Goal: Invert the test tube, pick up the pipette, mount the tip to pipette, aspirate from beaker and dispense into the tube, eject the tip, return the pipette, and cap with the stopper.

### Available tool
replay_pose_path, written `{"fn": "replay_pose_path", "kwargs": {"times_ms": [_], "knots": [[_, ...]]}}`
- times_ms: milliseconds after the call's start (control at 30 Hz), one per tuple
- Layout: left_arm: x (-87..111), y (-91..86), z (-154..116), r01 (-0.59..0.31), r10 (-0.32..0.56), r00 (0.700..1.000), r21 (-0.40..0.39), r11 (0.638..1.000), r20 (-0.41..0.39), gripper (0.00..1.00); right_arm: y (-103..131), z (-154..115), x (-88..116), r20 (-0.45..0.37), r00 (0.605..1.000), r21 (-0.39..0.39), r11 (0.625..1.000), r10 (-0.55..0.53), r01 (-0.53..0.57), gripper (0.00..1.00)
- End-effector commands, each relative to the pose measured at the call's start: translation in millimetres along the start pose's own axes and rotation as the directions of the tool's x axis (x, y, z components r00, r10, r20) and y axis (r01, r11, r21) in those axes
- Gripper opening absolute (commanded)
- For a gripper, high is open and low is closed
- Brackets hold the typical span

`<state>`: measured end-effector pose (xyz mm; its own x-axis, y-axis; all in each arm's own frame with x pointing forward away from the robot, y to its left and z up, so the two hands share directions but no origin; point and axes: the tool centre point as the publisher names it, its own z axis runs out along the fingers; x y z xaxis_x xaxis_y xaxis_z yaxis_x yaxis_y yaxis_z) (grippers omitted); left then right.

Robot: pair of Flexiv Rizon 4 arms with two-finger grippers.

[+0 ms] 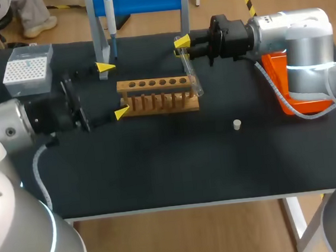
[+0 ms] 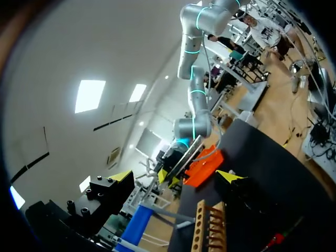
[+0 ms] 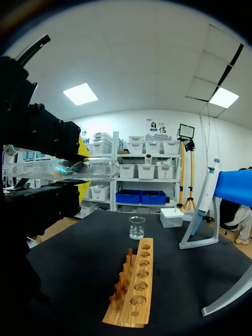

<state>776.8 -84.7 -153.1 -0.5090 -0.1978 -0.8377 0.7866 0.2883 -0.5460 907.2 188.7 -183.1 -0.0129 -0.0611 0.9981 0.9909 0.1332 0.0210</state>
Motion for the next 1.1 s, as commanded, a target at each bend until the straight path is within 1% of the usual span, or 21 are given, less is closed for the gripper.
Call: {"fn": "replay_pose_path", "kwargs": {"times_ms": [33, 100, 133, 200, 233, 300, 333, 400, 467, 533, 567, 600, 633, 1100], "knots": [[0.9, -0.9, -1, -0.002, 0.002, 1.0, -0.002, 1.0, 0.002, 1.0, 1, -1, 0, 0.002, 1.0, 0.004, 1.0, 0.0, 0.0, 0.0], [0.9, -0.9, -1, -0.002, 0.002, 1.0, -0.002, 1.0, 0.002, 1.0, 1, -1, 0, 0.002, 1.0, 0.004, 1.0, 0.0, 0.0, 0.0], [0.9, -3.3, 1, -0.05, 0.05, 0.999, -0.012, 0.999, -0.004, 1.0, 1, -1, 0, 0.002, 1.0, 0.004, 1.0, 0.0, 0.0, 0.0], [0.6, -6.9, 7, -0.143, 0.143, 0.99, 0.002, 0.99, 0.007, 1.0, 1, -1, 0, 0.002, 1.0, 0.004, 1.0, 0.0, 0.0, 0.0], [0.7, -8.2, 8, -0.182, 0.182, 0.983, 0.023, 0.983, 0.021, 1.0, 1, -1, 0, 0.002, 1.0, 0.004, 1.0, 0.0, 0.0, 0.0], [1.8, -8.9, 13, -0.232, 0.23, 0.972, 0.052, 0.971, 0.051, 1.0, 1, -1, 0, 0.002, 1.0, 0.004, 1.0, 0.0, 0.0, 0.0], [2.4, -9.5, 15, -0.268, 0.265, 0.963, 0.061, 0.961, 0.056, 1.0, 1, -1, 0, 0.002, 1.0, 0.004, 1.0, 0.0, 0.0, 0.0], [4.0, -8.2, 22, -0.297, 0.293, 0.955, 0.083, 0.951, 0.049, 1.0, 1, -1, 0, 0.002, 1.0, 0.004, 1.0, 0.0, 0.0, 0.0], [5.6, -6.8, 29, -0.335, 0.335, 0.942, 0.102, 0.937, 0.023, 1.0, 1, -1, 0, 0.002, 1.0, 0.004, 1.0, 0.0, 0.0, 0.0], [6.2, -7.2, 35, -0.384, 0.388, 0.922, 0.102, 0.918, -0.019, 1.0, 1, -1, 0, 0.002, 1.0, 0.004, 1.0, 0.0, 0.0, 0.0], [6.7, -8.4, 39, -0.419, 0.424, 0.904, 0.086, 0.904, -0.057, 1.0, 1, -1, 0, 0.002, 1.0, 0.004, 1.0, 0.0, 0.0, 0.0], [7.3, -10.6, 41, -0.468, 0.471, 0.878, 0.059, 0.882, -0.088, 1.0, 1, -1, 0, 0.002, 1.0, 0.004, 1.0, 0.0, 0.0, 0.0], [7.4, -10.8, 44, -0.463, 0.462, 0.875, 0.031, 0.886, -0.146, 1.0, 1, -1, 0, 0.002, 1.0, 0.004, 1.0, 0.0, 0.0, 0.0], [7.4, -10.8, 44, -0.463, 0.462, 0.875, 0.031, 0.886, -0.146, 1.0, 1, -1, 0, 0.002, 1.0, 0.004, 1.0, 0.0, 0.0, 0.0]]}}
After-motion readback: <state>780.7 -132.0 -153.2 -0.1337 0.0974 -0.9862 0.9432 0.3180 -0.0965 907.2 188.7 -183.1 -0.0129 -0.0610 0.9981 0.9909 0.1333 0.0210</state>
